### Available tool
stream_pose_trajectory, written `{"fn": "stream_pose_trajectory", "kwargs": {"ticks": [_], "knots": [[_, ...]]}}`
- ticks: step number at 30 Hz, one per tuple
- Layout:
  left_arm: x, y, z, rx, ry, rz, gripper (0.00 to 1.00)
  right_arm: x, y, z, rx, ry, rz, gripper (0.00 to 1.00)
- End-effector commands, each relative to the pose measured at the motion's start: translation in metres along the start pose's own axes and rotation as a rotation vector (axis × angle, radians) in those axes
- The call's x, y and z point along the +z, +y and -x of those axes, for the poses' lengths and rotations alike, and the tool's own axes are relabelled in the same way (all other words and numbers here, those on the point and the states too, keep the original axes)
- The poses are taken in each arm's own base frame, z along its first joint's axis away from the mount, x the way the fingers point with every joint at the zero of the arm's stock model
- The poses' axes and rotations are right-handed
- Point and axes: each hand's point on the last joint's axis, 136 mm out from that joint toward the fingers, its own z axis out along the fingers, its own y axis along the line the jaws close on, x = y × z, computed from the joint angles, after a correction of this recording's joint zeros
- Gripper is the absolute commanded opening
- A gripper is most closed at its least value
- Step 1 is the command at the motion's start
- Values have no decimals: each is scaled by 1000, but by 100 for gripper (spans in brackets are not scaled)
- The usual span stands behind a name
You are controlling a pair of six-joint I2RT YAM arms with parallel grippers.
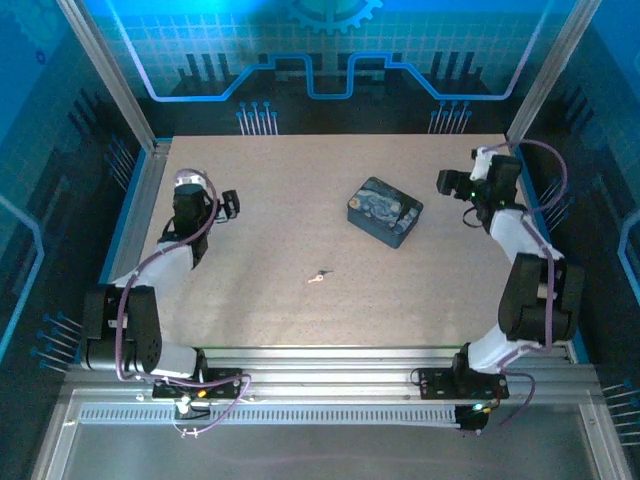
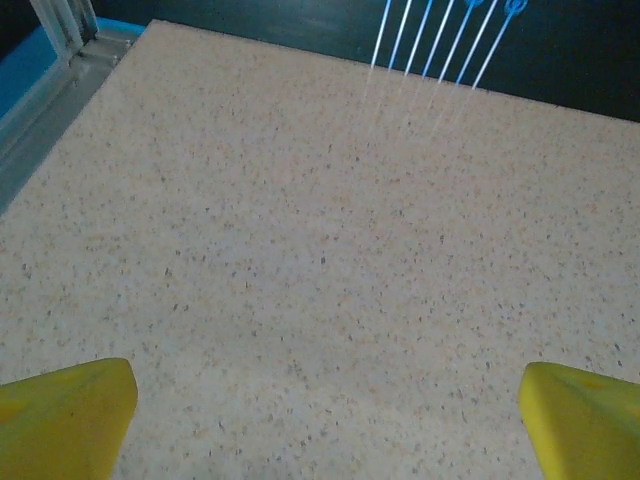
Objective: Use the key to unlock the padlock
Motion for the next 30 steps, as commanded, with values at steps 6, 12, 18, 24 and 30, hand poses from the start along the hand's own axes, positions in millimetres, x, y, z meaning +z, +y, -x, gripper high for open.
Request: {"fn": "stream_pose_trajectory", "kwargs": {"ticks": [6,12,18,24,30], "knots": [[-19,-32,-24,-50,285,-63,99,32,53,-64,127,357,283,88],[-46,-70,-38,11,360,-139,99,37,86,-91,129,470,324,79],[-66,-101,-59,6,423,-194,99,28,135,-116,123,542,337,76],[-79,-112,-90,-116,538,-229,99,23,207,-154,108,579,262,78],[-80,-117,-115,-174,622,-208,99,28,290,-179,84,573,299,79]]}}
